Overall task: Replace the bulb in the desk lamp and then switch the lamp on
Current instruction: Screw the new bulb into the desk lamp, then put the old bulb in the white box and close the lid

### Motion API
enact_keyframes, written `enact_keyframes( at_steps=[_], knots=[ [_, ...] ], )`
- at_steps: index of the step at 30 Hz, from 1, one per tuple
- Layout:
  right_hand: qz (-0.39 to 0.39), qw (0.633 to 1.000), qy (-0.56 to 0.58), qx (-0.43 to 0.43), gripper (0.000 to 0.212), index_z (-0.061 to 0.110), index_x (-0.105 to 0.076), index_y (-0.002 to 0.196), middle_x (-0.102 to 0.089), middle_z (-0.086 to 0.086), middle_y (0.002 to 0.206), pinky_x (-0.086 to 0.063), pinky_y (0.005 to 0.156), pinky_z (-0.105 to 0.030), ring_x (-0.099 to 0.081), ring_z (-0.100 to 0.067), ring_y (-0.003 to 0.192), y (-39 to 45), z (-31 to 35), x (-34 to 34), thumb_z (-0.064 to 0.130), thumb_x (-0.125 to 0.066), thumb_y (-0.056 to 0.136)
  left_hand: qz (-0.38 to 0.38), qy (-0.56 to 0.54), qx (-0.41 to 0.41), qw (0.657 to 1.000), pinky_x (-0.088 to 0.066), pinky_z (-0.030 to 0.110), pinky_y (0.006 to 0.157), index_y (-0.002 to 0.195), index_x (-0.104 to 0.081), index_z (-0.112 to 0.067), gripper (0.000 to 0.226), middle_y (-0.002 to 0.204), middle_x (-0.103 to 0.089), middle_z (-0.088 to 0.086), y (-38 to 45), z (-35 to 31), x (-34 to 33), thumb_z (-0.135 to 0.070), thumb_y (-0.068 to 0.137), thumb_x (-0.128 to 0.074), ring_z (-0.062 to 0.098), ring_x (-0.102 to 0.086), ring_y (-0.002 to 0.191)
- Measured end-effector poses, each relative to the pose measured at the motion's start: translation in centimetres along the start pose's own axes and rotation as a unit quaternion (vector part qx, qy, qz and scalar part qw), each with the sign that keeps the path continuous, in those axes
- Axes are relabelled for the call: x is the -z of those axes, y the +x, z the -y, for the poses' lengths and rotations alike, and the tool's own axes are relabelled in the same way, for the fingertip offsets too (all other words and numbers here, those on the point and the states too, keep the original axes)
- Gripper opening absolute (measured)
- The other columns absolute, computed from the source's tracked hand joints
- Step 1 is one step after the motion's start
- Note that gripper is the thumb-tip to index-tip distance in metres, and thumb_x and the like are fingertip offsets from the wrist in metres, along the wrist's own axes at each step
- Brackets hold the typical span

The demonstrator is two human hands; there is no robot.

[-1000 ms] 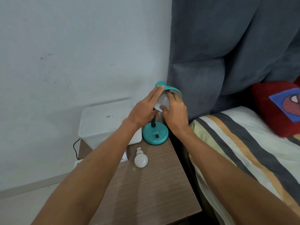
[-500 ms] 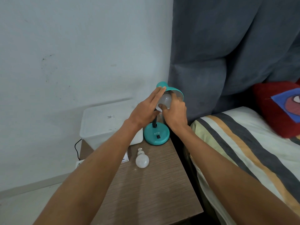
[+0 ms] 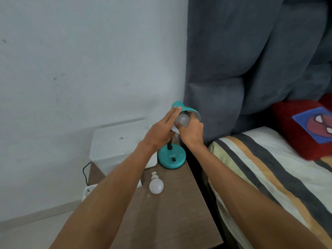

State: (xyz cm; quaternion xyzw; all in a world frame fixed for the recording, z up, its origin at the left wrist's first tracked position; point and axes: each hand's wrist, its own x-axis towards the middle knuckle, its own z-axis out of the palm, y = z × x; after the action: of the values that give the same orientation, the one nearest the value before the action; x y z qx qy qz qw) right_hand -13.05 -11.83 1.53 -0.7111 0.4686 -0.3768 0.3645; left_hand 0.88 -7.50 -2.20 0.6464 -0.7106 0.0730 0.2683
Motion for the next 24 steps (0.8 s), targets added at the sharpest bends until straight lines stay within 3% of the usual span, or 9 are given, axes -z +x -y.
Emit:
enact_keyframes(
  at_steps=[3,6,9,12,17,20,24],
  knots=[
    [-0.02,0.999,-0.027,0.024,0.05,0.012,-0.056,0.134,-0.064,-0.008,0.127,-0.046,0.093,-0.025,-0.062,-0.024,0.115,-0.1,0.2,0.7,0.022,-0.074,0.088,0.006,-0.005,0.008,1.0,-0.061,0.044,0.082,0.161,-0.006,-0.027,0.106,0.169,-0.016,0.004,0.0,-0.3,0.6,-0.003,0.084,-0.075,0.035,-0.066,0.11],
    [-0.095,0.993,-0.06,0.045,0.04,0.014,-0.062,0.127,-0.068,-0.004,0.119,-0.051,0.09,-0.033,-0.065,-0.022,0.108,-0.9,0.9,1.7,0.03,-0.068,0.09,0.014,0.004,0.01,1.0,-0.059,0.032,0.074,0.161,0.001,-0.032,0.111,0.17,-0.008,0.004,-0.3,-1.0,1.8,-0.013,0.084,-0.078,0.03,-0.065,0.109],
    [-0.125,0.987,-0.029,0.102,0.027,0.017,-0.067,0.117,-0.071,0.003,0.104,-0.055,0.081,-0.029,-0.066,-0.013,0.091,-1.9,2.0,2.0,0.027,-0.064,0.091,0.002,0.003,0.035,0.999,-0.058,0.033,0.081,0.161,0.005,-0.031,0.107,0.171,-0.001,0.0,-1.5,-1.1,2.9,-0.033,0.089,-0.074,0.028,-0.05,0.135],
    [-0.083,0.983,0.009,0.163,0.022,0.014,-0.069,0.113,-0.071,0.003,0.095,-0.056,0.078,-0.022,-0.065,-0.008,0.083,-2.5,2.9,0.8,0.018,-0.064,0.092,-0.023,0.01,0.096,0.995,-0.052,0.04,0.099,0.162,-0.002,-0.027,0.096,0.17,-0.01,0.0,-3.9,-0.1,4.2,-0.049,0.093,-0.065,0.023,-0.028,0.151],
    [0.033,0.985,-0.004,0.17,0.026,0.018,-0.067,0.116,-0.07,0.004,0.097,-0.057,0.083,-0.031,-0.065,-0.01,0.085,-3.7,3.4,-3.7,0.023,-0.063,0.091,-0.057,0.04,0.253,0.965,-0.039,0.047,0.114,0.154,-0.037,-0.019,0.076,0.159,-0.04,0.004,-9.3,4.0,6.6,-0.055,0.092,-0.064,0.023,-0.024,0.153],
    [0.106,0.978,-0.071,0.167,0.037,0.018,-0.062,0.127,-0.067,-0.003,0.117,-0.05,0.098,-0.037,-0.063,-0.018,0.108,-4.2,2.3,-7.0,0.028,-0.063,0.091,-0.057,0.048,0.331,0.941,-0.032,0.045,0.118,0.143,-0.052,-0.014,0.071,0.153,-0.048,0.011,-12.6,7.2,7.9,-0.056,0.089,-0.068,0.028,-0.023,0.153],
    [0.168,0.975,-0.114,0.089,0.056,0.015,-0.051,0.143,-0.051,-0.012,0.145,-0.03,0.112,-0.031,-0.044,-0.026,0.136,-3.4,0.4,-10.3,0.034,-0.066,0.092,-0.05,0.021,0.429,0.902,-0.024,0.045,0.122,0.146,-0.05,-0.017,0.076,0.157,-0.038,0.017,-16.1,10.2,8.7,-0.06,0.086,-0.069,0.032,-0.021,0.152]
  ],
)
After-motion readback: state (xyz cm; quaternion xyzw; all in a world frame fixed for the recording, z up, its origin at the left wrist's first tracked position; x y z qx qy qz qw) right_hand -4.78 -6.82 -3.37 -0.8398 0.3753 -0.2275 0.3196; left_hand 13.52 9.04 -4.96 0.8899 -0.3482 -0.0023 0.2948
